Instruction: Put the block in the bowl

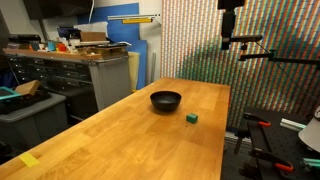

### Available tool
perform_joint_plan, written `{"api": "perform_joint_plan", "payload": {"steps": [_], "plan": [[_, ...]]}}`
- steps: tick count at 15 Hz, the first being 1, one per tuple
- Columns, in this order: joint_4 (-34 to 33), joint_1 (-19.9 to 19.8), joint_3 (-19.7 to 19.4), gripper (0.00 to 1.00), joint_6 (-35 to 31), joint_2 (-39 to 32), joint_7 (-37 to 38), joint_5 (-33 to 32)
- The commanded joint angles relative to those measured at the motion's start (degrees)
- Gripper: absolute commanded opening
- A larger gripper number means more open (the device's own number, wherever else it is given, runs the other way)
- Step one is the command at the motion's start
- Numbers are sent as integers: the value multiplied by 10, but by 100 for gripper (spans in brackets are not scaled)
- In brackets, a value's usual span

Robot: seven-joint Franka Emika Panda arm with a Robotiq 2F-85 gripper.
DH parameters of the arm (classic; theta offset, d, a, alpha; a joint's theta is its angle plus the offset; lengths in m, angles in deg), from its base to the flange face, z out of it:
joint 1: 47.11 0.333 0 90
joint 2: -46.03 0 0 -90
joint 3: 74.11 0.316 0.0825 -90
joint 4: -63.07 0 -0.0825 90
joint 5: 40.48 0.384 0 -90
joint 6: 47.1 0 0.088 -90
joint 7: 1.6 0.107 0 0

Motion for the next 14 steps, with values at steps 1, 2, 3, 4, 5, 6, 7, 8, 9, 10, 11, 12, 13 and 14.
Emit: {"api": "perform_joint_plan", "payload": {"steps": [1, 2, 3, 4, 5, 6, 7, 8, 9, 10, 11, 12, 13, 14], "plan": [[25, -4, 24, 100, -78, -40, 78, 16], [32, -5, 28, 100, -102, -52, 95, 18], [40, -5, 29, 100, -128, -65, 108, 22], [47, -6, 30, 100, -153, -77, 119, 24], [54, -7, 30, 100, -180, -90, 129, 25], [60, -9, 29, 100, -207, -102, 138, 27], [67, -11, 27, 100, -238, -115, 147, 28], [74, -13, 27, 100, -269, -127, 156, 27], [79, -15, 25, 100, -296, -143, 161, 28], [84, -20, 25, 100, -325, -158, 169, 23], [88, -23, 24, 100, -351, -173, 173, 21], [91, -29, 24, 100, -374, -190, 176, 14], [93, -33, 23, 100, -395, -207, 176, 11], [93, -37, 23, 100, -412, -223, 179, 5]]}}
